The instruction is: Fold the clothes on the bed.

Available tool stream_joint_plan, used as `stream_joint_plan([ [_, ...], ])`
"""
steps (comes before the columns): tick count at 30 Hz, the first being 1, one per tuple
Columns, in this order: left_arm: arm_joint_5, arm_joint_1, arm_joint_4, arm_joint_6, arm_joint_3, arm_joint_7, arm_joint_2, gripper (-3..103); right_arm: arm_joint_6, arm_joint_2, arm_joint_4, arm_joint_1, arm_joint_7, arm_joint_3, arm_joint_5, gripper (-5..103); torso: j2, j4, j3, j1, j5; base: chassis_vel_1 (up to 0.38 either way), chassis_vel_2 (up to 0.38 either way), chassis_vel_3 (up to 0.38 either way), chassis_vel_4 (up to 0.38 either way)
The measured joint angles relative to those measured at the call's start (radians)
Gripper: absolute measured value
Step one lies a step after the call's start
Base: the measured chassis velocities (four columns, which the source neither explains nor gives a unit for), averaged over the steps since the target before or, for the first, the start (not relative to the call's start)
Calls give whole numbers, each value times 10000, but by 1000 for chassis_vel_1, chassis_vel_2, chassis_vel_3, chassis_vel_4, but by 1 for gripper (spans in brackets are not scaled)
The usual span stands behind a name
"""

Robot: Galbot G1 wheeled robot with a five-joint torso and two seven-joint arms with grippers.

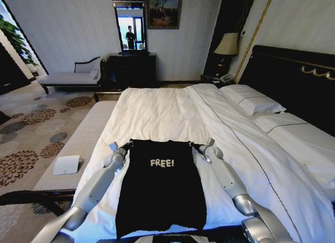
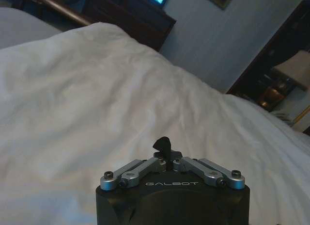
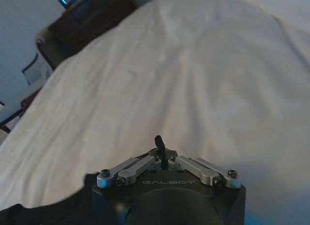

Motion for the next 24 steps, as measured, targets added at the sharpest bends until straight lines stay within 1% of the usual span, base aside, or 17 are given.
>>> stream_joint_plan([
  [4,-187,-652,373,4,262,-12,27,1,266,39,-229,511,122,-370,-141,1,0,0,0,0,-3,0,0,0,0],
  [5,-187,-652,373,4,262,-12,27,1,266,39,-229,511,122,-370,-141,1,0,0,0,0,-3,0,0,0,0],
  [8,-318,-1176,866,15,492,0,10,1,484,180,-828,980,159,-621,-321,1,0,1,1,1,-2,0,0,0,0],
  [9,-318,-1176,866,15,492,0,10,1,484,180,-828,980,159,-621,-321,1,0,1,1,1,-2,0,0,0,0],
  [13,-405,-2025,1682,19,811,101,-150,1,773,446,-1696,1711,161,-933,-629,1,-1,1,2,1,-2,0,0,0,0],
  [14,-405,-2025,1682,19,811,101,-150,1,773,446,-1696,1711,161,-933,-629,1,-1,1,2,1,-2,0,0,0,0],
  [16,-389,-2509,2133,18,993,234,-256,1,930,613,-2162,2146,117,-1087,-880,1,0,0,0,1,2,0,0,0,0],
  [18,-217,-2935,2635,23,1127,332,-421,1,1143,811,-2753,2617,32,-1246,-1265,1,-1,2,1,2,-2,0,0,0,0],
  [19,-217,-2935,2635,23,1127,332,-421,1,1143,811,-2753,2617,32,-1246,-1265,1,-1,2,1,2,-2,0,0,0,0],
  [22,301,-3450,3289,41,1276,368,-665,1,1462,1022,-3413,3125,-101,-1409,-1733,1,-1,3,0,3,-1,0,0,0,0],
  [24,462,-3748,3694,54,1418,452,-810,1,1691,1111,-3723,3312,-190,-1465,-1812,1,-1,2,1,3,-1,0,0,0,0],
])
